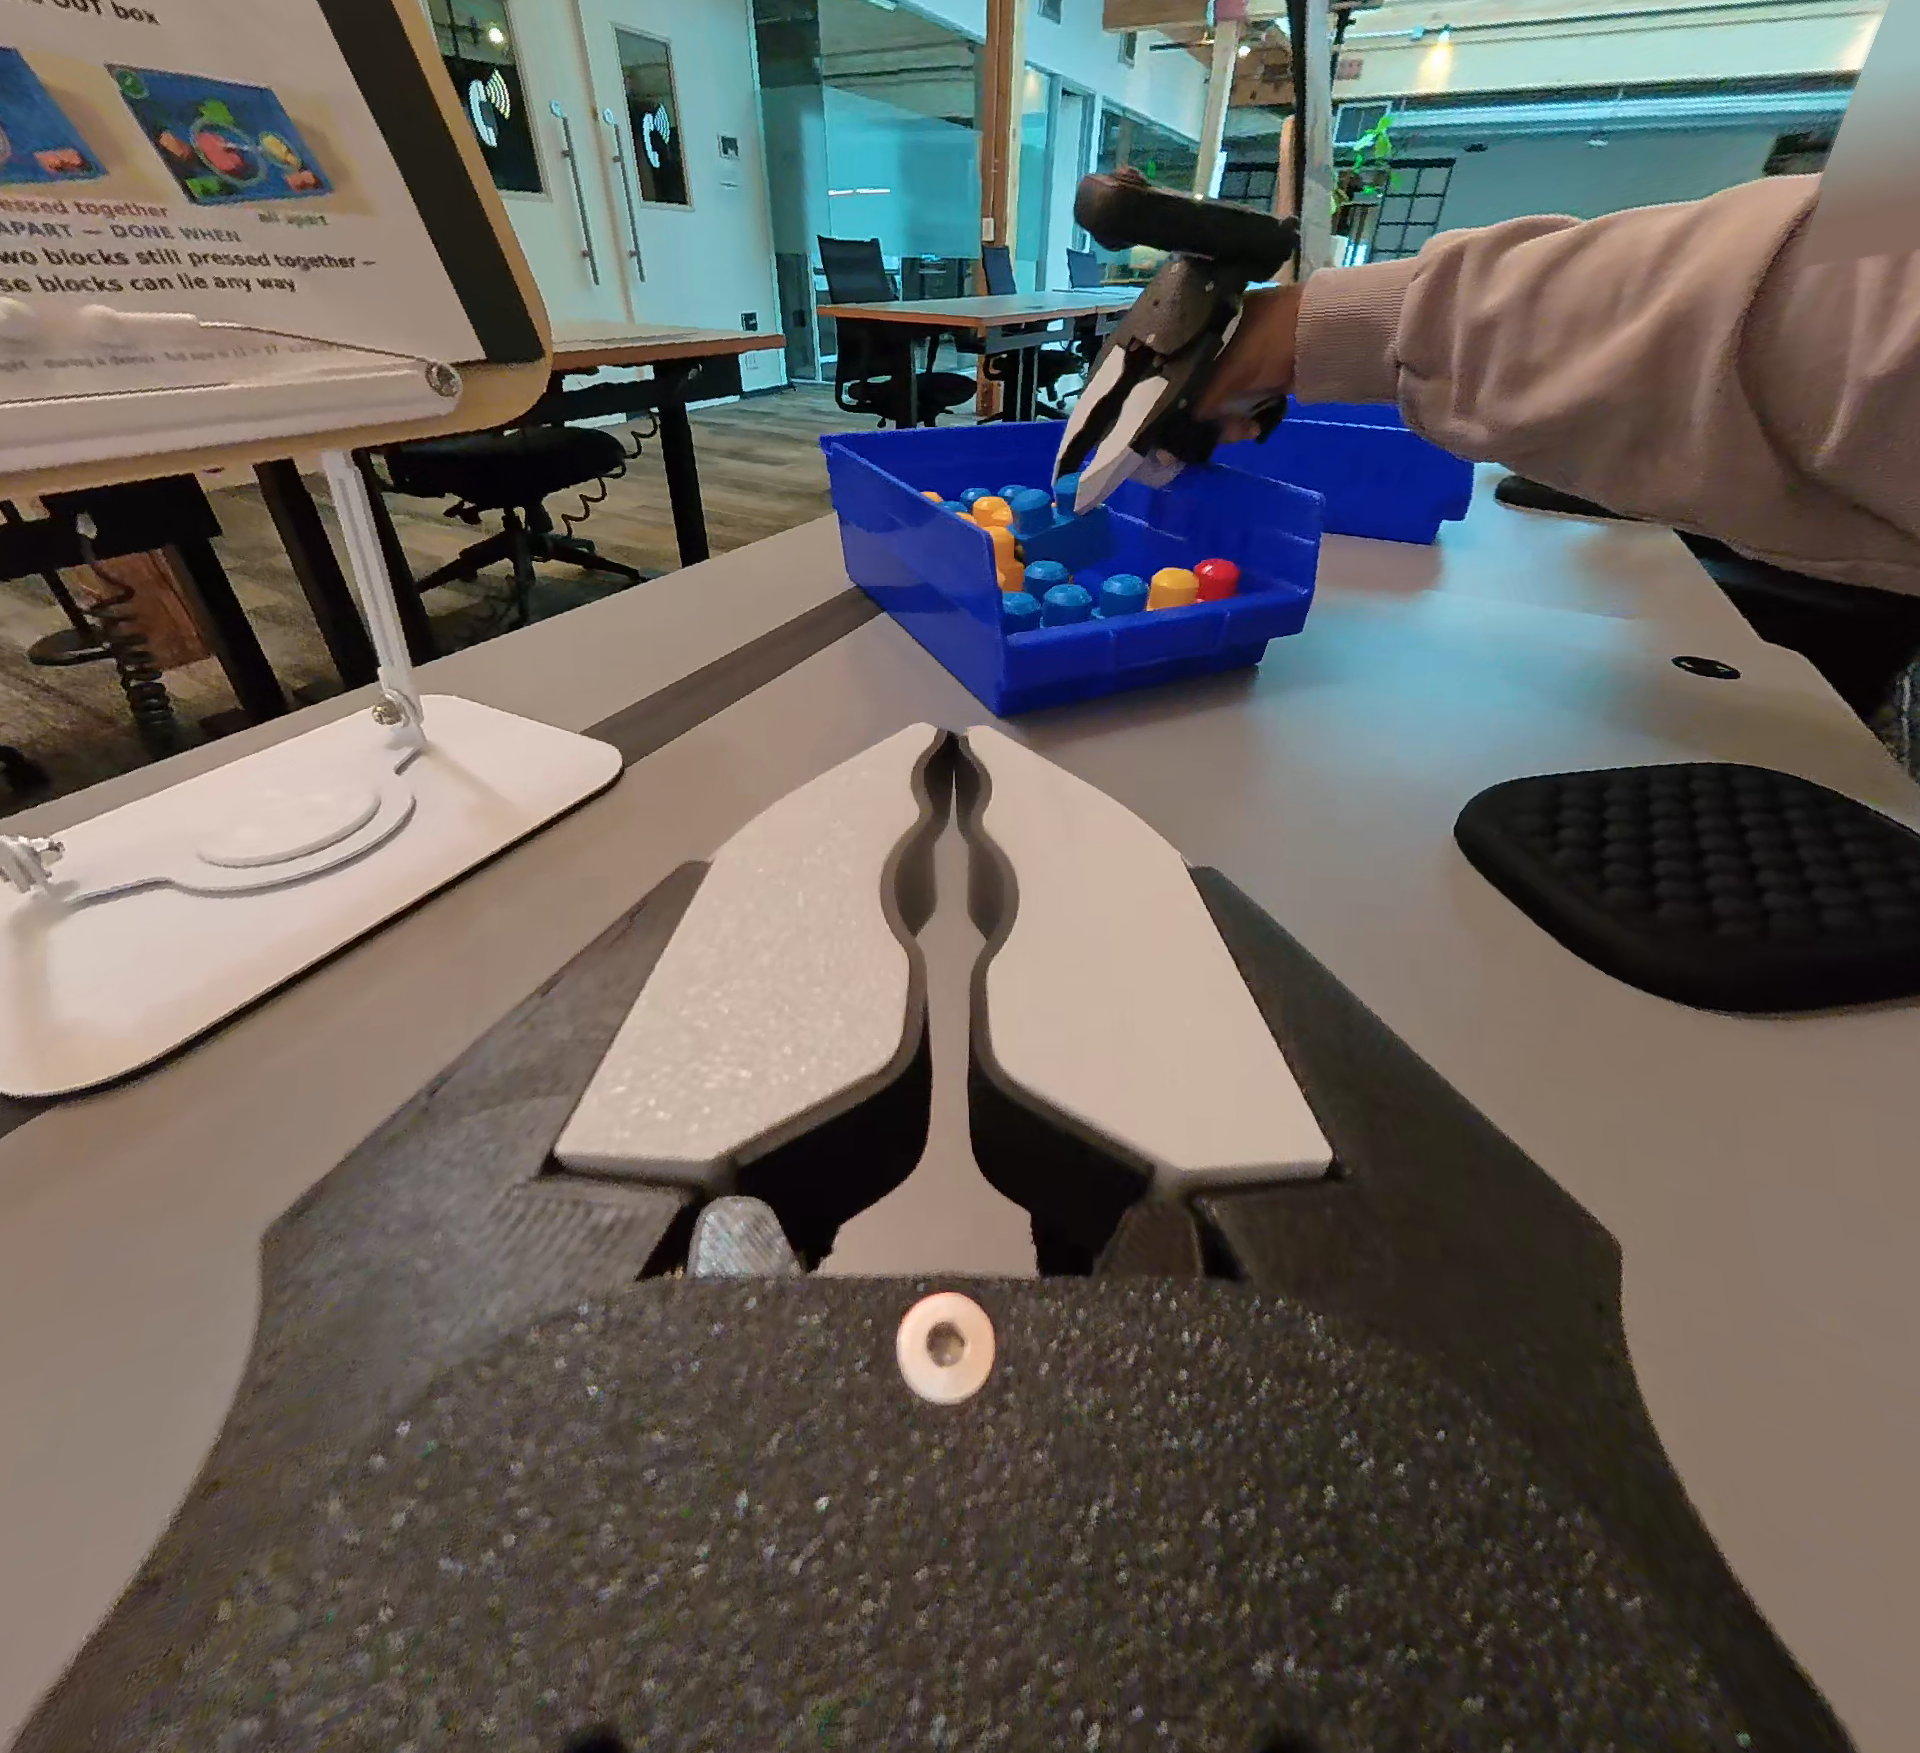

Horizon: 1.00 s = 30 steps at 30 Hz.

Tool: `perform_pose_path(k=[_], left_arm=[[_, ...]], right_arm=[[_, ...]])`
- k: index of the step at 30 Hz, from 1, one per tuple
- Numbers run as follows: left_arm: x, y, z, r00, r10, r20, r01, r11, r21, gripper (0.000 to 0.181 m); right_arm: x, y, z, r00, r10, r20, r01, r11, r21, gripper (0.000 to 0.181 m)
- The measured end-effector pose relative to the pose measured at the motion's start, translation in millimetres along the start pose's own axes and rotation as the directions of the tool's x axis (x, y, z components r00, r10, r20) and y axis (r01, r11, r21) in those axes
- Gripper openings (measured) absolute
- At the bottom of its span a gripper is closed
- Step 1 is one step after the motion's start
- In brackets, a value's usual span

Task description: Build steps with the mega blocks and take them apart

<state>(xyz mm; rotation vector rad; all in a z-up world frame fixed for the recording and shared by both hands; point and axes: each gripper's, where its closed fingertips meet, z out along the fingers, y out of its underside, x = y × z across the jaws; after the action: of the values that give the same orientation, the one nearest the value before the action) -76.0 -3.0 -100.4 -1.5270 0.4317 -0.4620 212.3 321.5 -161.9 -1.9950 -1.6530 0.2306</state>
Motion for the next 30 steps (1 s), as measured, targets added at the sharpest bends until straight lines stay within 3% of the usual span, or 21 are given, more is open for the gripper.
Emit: perform_pose_path(k=[1,5,13,16,19,21,24,30], left_arm=[[-1,1,0,1.000,-0.004,0.001,0.004,1.000,-0.004,0.000],[-4,7,2,1.000,-0.017,0.002,0.017,1.000,-0.021,0.000],[-2,14,4,1.000,-0.029,-0.010,0.029,0.999,-0.043,0.000],[-3,13,4,1.000,-0.029,-0.005,0.028,0.999,-0.040,0.000],[-4,12,4,1.000,-0.031,-0.002,0.030,0.999,-0.033,0.000],[-5,11,4,1.000,-0.029,0.006,0.029,0.999,-0.030,0.000],[-9,9,2,0.999,-0.022,0.039,0.023,1.000,-0.016,0.000],[-29,-3,-7,0.985,-0.031,0.167,0.021,0.998,0.059,0.000]], right_arm=[[2,2,5,1.000,-0.002,0.005,0.002,1.000,-0.025,0.028],[8,10,22,1.000,-0.009,0.018,0.010,0.996,-0.093,0.029],[16,17,27,1.000,-0.005,-0.005,0.004,0.984,-0.177,0.032],[19,4,16,0.999,-0.010,-0.043,0.005,0.993,-0.114,0.035],[3,-40,-11,0.999,0.005,-0.048,-0.001,0.997,0.079,0.037],[-30,-74,-31,0.999,-0.046,-0.028,0.051,0.979,0.196,0.038],[-111,-114,-48,0.986,-0.161,0.043,0.139,0.937,0.321,0.038],[-302,-136,-35,0.892,-0.383,0.239,0.271,0.878,0.394,0.039]])
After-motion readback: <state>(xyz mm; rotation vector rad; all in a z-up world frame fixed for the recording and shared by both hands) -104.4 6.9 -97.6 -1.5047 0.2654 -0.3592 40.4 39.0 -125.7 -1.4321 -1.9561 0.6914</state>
